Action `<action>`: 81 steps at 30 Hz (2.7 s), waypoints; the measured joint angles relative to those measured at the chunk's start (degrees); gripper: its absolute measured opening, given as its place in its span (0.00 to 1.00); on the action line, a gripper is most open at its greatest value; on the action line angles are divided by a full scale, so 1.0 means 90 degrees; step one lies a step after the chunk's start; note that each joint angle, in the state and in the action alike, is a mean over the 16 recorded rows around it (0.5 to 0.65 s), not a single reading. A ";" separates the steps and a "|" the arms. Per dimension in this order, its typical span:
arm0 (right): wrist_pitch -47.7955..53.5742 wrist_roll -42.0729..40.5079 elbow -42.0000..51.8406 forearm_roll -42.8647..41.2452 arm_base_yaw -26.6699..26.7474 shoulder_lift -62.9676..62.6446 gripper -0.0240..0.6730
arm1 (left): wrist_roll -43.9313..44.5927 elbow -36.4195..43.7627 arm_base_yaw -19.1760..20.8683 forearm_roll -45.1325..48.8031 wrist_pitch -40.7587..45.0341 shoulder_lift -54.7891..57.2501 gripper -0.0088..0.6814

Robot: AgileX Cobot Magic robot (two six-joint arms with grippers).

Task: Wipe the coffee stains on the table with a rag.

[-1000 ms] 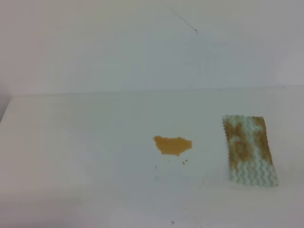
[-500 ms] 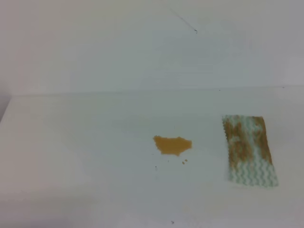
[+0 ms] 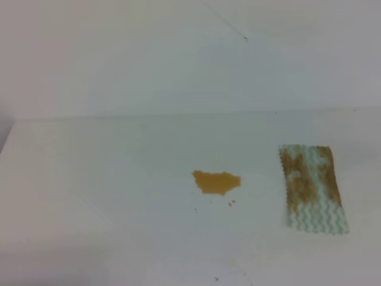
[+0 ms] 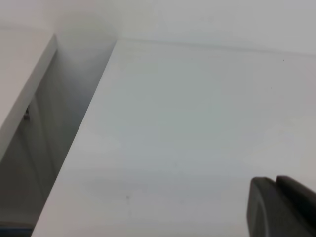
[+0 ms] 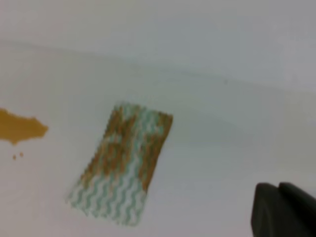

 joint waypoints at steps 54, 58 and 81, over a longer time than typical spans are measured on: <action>0.0678 0.1631 -0.3568 0.0088 0.1091 0.8412 0.55 | 0.0000 -0.0030 -0.0001 0.0001 0.0042 0.0021 0.01; 0.0603 0.1643 -0.3579 0.0064 0.1090 0.8549 0.49 | 0.0000 -0.0030 -0.0001 0.0001 0.0036 0.0021 0.01; 0.0385 0.0279 -0.4104 0.1317 0.1162 0.8276 0.06 | 0.0000 0.0000 0.0000 0.0000 0.0030 0.0000 0.01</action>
